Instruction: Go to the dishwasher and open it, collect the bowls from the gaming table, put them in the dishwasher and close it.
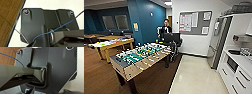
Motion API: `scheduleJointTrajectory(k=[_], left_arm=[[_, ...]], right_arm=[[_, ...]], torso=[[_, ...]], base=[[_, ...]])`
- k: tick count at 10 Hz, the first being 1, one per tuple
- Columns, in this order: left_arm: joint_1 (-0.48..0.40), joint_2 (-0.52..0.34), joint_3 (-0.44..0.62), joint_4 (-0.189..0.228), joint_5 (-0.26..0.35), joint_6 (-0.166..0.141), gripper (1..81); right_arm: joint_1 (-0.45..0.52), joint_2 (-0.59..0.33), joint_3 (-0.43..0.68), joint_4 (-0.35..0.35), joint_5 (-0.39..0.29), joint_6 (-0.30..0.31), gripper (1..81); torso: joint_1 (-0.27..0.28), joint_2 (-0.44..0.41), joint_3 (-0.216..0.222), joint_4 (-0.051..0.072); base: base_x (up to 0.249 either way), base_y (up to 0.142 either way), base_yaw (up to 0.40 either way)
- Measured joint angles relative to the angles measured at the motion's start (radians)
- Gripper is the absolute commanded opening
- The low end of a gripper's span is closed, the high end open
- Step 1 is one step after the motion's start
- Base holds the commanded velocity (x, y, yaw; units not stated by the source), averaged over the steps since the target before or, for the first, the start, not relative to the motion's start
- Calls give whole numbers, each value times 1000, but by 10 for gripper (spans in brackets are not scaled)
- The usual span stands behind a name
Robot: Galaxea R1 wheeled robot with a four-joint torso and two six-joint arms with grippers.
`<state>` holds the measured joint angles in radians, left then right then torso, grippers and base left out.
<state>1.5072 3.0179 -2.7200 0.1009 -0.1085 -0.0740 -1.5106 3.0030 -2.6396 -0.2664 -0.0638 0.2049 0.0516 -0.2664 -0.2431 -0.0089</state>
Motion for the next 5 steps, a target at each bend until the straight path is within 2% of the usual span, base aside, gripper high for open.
scheduleJointTrajectory(k=[5], left_arm=[[0,4,-3,0,-2,0,811]], right_arm=[[-2,5,-15,-1,-4,0,811]], torso=[[0,0,0,0]], base=[[0,0,362]])
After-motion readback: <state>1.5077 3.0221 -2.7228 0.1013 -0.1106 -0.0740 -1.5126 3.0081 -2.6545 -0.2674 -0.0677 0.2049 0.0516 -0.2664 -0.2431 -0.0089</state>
